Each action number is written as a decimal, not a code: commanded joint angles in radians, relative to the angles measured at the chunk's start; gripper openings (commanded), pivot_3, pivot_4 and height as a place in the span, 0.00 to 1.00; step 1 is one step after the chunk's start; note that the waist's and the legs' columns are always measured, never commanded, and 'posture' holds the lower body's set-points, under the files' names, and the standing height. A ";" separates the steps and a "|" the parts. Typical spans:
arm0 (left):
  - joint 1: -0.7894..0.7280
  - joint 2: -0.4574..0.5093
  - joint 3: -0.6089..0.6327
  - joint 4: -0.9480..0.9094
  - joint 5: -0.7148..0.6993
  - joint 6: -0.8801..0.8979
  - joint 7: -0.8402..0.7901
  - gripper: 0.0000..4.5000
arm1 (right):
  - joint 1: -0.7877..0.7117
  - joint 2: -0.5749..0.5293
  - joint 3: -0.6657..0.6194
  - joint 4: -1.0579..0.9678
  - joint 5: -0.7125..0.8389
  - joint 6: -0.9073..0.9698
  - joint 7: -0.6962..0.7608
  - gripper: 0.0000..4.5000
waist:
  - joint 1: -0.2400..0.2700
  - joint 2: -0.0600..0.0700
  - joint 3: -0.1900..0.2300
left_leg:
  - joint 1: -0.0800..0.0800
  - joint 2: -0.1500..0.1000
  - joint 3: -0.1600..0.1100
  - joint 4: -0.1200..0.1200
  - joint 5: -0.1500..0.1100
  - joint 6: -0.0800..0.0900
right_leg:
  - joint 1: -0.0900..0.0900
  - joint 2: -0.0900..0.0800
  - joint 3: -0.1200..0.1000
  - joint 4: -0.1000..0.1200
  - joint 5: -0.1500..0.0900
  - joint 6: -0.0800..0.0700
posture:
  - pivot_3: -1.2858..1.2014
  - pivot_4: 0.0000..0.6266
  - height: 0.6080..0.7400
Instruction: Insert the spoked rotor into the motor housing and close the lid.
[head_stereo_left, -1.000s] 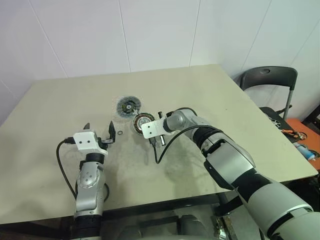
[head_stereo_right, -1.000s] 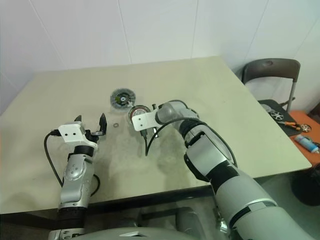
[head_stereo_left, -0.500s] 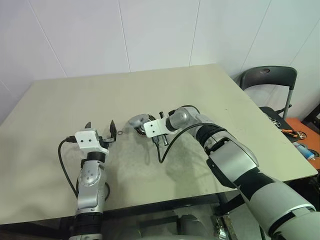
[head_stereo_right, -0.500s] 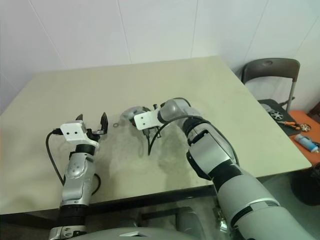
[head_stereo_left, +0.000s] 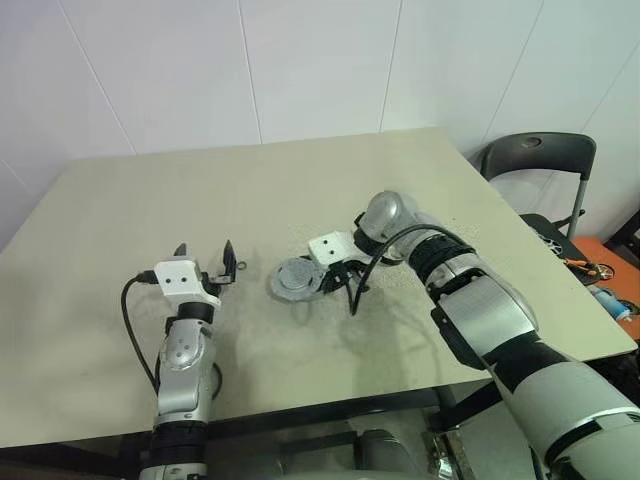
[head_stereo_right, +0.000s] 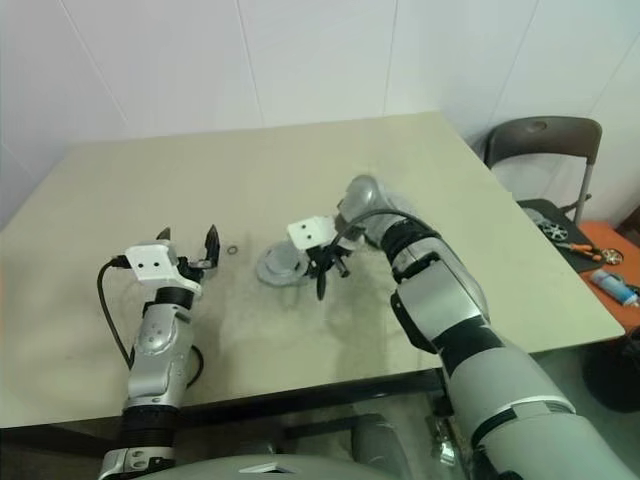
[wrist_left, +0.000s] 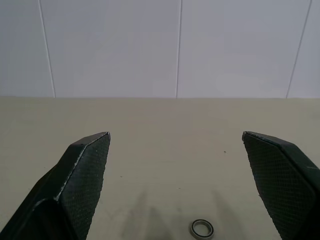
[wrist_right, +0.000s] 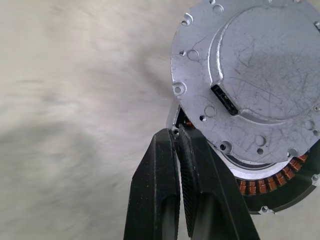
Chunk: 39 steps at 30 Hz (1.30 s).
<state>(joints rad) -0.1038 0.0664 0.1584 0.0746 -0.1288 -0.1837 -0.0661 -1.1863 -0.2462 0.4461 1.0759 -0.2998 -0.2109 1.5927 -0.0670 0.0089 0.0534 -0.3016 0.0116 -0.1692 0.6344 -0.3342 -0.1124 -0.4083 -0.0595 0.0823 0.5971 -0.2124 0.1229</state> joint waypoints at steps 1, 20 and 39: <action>-0.034 0.000 -0.020 0.001 0.006 -0.021 -0.014 1.00 | 0.053 -0.059 0.056 -0.259 0.153 0.176 0.022 0.01 | 0.000 0.000 0.000 | 0.000 0.000 0.000 0.000 0.000 0.000 | 0.000 0.000 0.000 0.000 0.000 0.000 | 0.52 0.00 1.00; -0.073 0.024 -0.025 0.022 -0.002 -0.004 -0.048 1.00 | 0.260 -0.069 0.091 -0.515 0.099 0.323 -0.100 0.12 | -0.001 0.000 0.000 | -0.001 -0.001 0.000 0.008 0.000 0.000 | 0.002 0.000 0.000 0.001 0.001 0.000 | 0.52 0.00 1.00; -0.076 0.025 -0.032 0.031 0.002 -0.010 -0.058 1.00 | 0.297 -0.109 0.063 -0.757 0.215 0.613 -0.019 0.24 | 0.001 -0.001 0.000 | -0.001 -0.001 0.000 0.012 0.000 0.000 | 0.005 0.000 0.000 0.001 0.002 0.000 | 0.52 0.00 1.00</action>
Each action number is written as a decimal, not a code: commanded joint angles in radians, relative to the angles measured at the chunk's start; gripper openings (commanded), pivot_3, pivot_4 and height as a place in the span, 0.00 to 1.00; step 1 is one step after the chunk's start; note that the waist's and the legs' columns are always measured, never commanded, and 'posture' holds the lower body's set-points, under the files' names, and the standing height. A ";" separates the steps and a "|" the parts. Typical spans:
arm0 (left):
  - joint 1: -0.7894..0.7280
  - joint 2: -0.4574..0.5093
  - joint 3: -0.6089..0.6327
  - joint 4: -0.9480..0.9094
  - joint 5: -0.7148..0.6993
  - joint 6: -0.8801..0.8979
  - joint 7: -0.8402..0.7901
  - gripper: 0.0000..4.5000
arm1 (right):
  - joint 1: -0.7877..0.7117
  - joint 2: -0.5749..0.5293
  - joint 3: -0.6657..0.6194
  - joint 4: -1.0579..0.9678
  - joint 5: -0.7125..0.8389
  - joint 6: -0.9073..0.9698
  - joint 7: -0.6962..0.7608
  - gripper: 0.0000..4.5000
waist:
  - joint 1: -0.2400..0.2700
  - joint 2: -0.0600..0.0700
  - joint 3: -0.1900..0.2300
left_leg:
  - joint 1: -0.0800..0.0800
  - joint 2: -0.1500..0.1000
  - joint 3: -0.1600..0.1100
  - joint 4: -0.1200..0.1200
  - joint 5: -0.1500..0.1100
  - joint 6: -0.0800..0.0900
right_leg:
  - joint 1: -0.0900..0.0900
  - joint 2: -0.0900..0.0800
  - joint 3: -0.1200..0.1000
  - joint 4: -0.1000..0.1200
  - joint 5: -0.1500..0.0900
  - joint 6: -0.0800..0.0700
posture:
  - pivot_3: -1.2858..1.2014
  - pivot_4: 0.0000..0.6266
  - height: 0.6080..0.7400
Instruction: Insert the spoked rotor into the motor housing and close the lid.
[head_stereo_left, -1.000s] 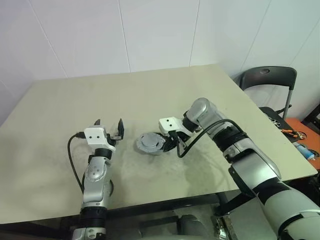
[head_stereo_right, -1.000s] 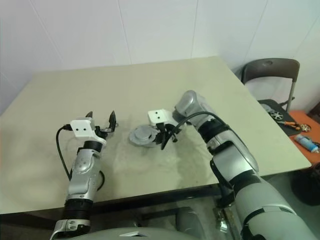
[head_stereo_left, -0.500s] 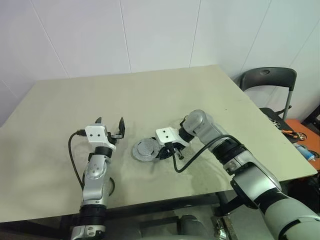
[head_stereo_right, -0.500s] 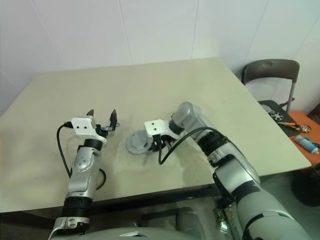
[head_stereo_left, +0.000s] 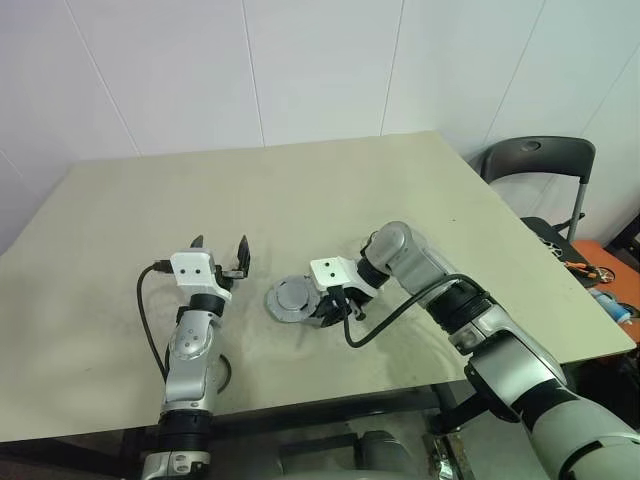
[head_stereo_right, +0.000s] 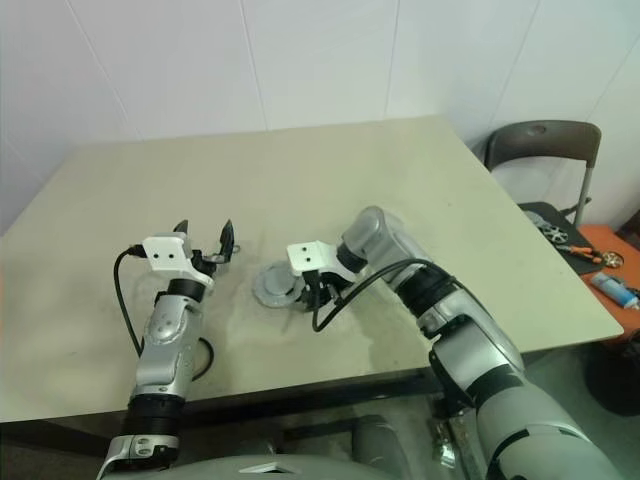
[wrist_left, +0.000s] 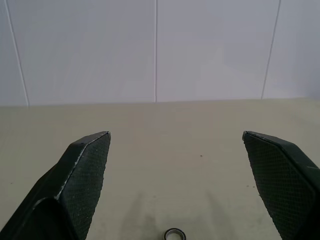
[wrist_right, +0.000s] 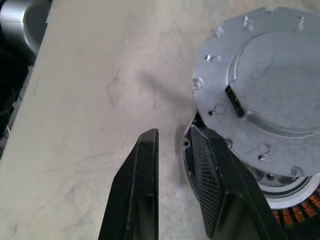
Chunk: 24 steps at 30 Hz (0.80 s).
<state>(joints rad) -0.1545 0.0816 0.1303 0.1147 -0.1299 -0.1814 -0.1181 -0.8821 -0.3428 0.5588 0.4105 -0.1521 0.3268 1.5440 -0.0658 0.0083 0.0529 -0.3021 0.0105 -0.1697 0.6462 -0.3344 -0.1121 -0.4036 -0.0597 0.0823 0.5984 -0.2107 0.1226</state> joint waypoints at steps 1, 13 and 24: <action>-0.028 0.011 -0.004 -0.008 0.002 -0.012 -0.008 1.00 | -0.003 -0.024 -0.067 -0.126 0.097 0.111 0.043 0.24 | 0.001 0.000 0.000 | 0.000 0.000 0.000 0.000 0.000 0.000 | 0.000 0.000 0.000 0.000 0.000 0.000 | 0.52 0.00 1.00; -0.027 0.207 0.123 -0.181 -0.360 0.227 -0.305 1.00 | 0.148 -0.013 -0.309 -0.356 0.285 0.447 -0.266 0.24 | 0.016 -0.001 0.000 | -0.001 0.000 0.000 -0.001 0.000 0.000 | -0.002 0.001 0.000 0.001 -0.002 0.003 | 0.52 0.00 1.00; 0.091 0.500 0.135 -0.316 -0.665 0.653 -0.654 1.00 | 0.417 0.031 -0.400 -0.642 0.476 0.852 -0.542 0.24 | 0.018 -0.002 -0.001 | -0.003 0.000 0.000 -0.002 -0.001 0.001 | -0.003 0.001 0.000 -0.001 -0.003 0.003 | 0.52 0.00 1.00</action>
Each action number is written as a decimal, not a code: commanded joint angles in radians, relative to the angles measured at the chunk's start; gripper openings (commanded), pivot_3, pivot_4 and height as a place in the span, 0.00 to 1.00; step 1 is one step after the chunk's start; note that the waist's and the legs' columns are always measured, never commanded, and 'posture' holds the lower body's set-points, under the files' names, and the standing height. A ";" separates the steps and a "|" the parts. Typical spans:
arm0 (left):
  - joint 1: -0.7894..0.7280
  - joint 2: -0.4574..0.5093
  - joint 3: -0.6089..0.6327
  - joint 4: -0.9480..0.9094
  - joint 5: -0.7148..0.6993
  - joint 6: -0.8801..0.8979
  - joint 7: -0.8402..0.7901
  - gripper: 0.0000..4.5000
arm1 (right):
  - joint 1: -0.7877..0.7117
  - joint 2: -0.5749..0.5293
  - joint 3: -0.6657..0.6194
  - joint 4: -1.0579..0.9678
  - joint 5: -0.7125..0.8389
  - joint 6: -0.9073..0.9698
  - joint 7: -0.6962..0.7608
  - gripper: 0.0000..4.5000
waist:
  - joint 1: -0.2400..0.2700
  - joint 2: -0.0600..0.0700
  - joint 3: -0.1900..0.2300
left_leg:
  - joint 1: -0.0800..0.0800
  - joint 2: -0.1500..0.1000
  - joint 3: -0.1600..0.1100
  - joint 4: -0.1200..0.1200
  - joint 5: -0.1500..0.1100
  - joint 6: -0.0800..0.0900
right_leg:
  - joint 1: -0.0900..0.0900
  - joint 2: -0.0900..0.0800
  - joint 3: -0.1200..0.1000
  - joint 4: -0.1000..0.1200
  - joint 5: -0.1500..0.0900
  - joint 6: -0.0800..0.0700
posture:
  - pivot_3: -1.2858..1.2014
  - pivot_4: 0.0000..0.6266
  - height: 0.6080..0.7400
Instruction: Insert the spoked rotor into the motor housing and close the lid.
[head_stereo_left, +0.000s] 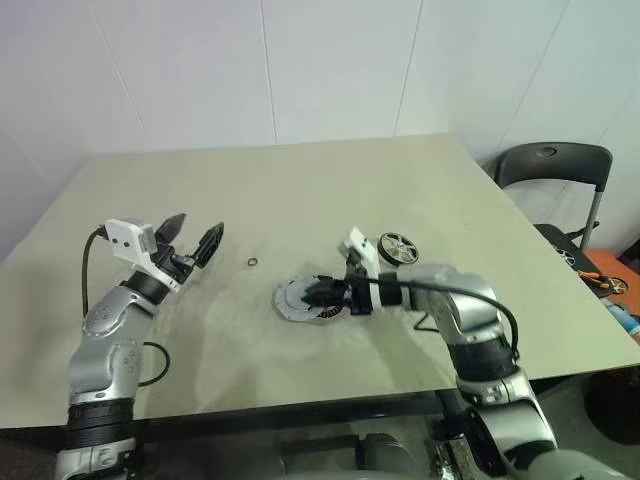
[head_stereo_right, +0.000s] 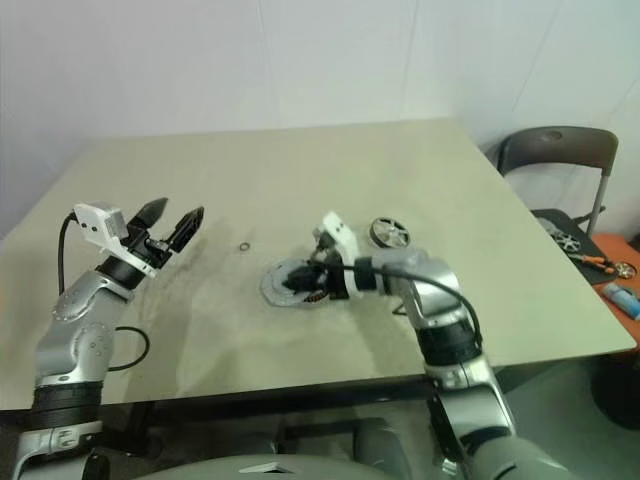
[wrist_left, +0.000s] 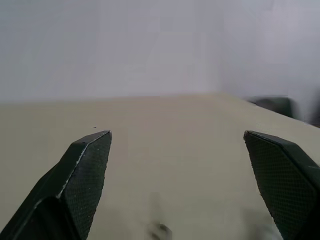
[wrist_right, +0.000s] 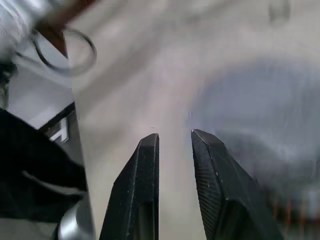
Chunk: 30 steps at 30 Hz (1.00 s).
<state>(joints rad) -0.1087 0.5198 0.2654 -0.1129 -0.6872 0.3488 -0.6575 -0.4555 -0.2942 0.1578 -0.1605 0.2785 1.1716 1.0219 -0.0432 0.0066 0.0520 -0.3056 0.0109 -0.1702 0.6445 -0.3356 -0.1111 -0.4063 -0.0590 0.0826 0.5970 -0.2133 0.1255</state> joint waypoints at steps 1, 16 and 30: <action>0.072 0.086 0.003 -0.107 -0.148 0.175 -0.145 1.00 | -0.010 -0.019 -0.001 -0.071 0.056 0.005 -0.030 0.24 | -0.015 0.001 0.000 | 0.000 0.000 0.000 0.000 0.000 0.000 | -0.001 0.000 0.000 0.001 -0.001 0.001 | 0.52 0.00 1.00; 0.203 0.042 -0.044 -0.017 -0.209 0.350 -0.246 1.00 | -0.070 -0.042 -0.037 -0.053 0.187 -0.070 -0.108 0.24 | -0.026 0.002 0.002 | 0.000 0.002 0.000 -0.001 0.000 0.001 | -0.002 0.002 0.000 0.000 -0.004 -0.002 | 0.52 0.00 1.00; 0.129 -0.172 -0.098 0.143 -0.162 0.395 -0.173 1.00 | -0.051 -0.071 -0.002 -0.030 0.187 -0.101 -0.180 0.24 | -0.006 0.006 0.000 | 0.002 0.001 0.000 0.000 0.000 0.000 | 0.000 0.002 0.000 0.000 -0.004 -0.002 | 0.52 0.00 1.00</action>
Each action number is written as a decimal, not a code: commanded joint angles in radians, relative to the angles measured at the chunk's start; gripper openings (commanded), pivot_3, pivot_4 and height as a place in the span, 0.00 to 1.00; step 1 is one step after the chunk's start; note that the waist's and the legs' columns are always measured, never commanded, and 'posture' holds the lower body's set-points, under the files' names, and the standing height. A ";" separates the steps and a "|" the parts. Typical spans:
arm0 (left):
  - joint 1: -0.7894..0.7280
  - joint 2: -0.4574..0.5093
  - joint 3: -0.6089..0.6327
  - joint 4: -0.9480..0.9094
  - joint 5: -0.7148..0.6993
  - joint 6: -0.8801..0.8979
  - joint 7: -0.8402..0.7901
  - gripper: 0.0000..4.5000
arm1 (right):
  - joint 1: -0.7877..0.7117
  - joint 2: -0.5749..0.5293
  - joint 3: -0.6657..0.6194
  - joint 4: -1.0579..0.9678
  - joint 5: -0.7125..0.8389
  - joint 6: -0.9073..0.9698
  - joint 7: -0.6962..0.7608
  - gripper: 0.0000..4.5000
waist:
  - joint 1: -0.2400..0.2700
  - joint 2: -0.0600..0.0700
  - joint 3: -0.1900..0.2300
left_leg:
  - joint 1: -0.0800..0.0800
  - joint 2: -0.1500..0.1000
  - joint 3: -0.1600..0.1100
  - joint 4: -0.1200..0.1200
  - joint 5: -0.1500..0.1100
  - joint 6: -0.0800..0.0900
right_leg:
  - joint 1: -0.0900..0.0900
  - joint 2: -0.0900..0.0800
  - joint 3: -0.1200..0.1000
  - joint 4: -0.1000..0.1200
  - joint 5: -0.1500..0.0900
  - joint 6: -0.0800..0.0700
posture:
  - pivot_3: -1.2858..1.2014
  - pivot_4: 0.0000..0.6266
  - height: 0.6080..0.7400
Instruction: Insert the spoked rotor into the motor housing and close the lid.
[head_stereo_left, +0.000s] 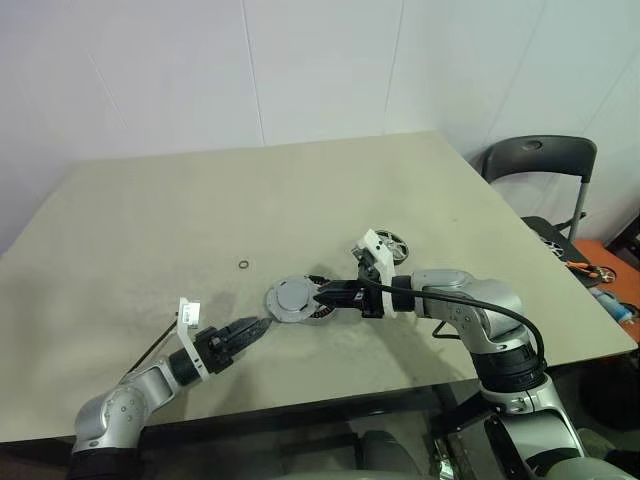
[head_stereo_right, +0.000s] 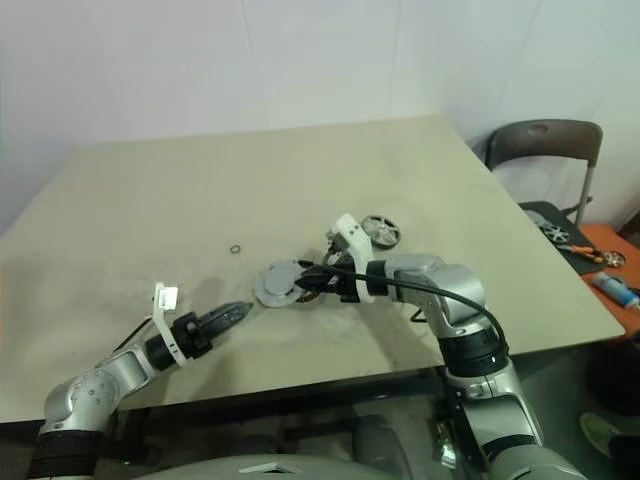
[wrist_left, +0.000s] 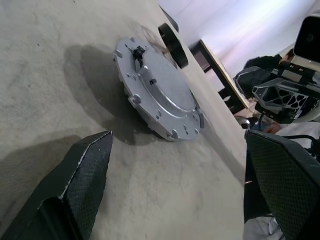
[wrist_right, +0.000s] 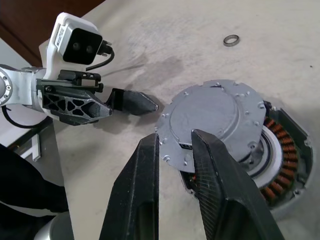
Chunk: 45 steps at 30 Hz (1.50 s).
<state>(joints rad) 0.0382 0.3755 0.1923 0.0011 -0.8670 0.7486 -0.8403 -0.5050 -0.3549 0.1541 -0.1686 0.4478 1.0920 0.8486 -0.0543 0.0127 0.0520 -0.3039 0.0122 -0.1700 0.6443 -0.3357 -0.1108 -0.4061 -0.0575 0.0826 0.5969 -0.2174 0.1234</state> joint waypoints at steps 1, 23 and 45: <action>-0.024 -0.037 -0.029 0.033 0.025 -0.009 0.008 1.00 | 0.003 -0.014 0.005 -0.025 0.018 -0.024 -0.008 0.24 | 0.010 0.000 0.000 | 0.000 0.000 0.000 0.000 0.000 0.000 | 0.000 0.000 0.000 0.000 0.000 0.000 | 0.52 0.00 1.00; -0.040 -0.104 -0.073 -0.052 0.027 0.040 -0.006 1.00 | 0.044 -0.023 0.036 -0.030 0.019 -0.061 -0.072 0.24 | 0.011 0.000 0.000 | -0.002 -0.001 0.000 -0.001 0.000 0.000 | -0.001 -0.001 0.000 -0.003 0.000 0.000 | 0.52 0.00 1.00; -0.101 -0.138 0.014 -0.209 -0.156 0.092 0.078 1.00 | 0.094 -0.085 0.076 -0.039 0.003 -0.113 -0.076 0.24 | 0.008 -0.005 0.004 | -0.004 -0.001 0.000 -0.002 0.000 0.000 | -0.004 -0.001 0.000 -0.004 -0.001 0.001 | 0.52 0.00 1.00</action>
<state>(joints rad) -0.0610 0.2306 0.1923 -0.1588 -0.9792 0.8356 -0.7567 -0.3989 -0.4403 0.2296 -0.1729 0.4446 0.9950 0.7735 -0.0463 0.0077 0.0562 -0.3084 0.0113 -0.1696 0.6422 -0.3358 -0.1109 -0.4099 -0.0585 0.0828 0.5924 -0.2180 0.1241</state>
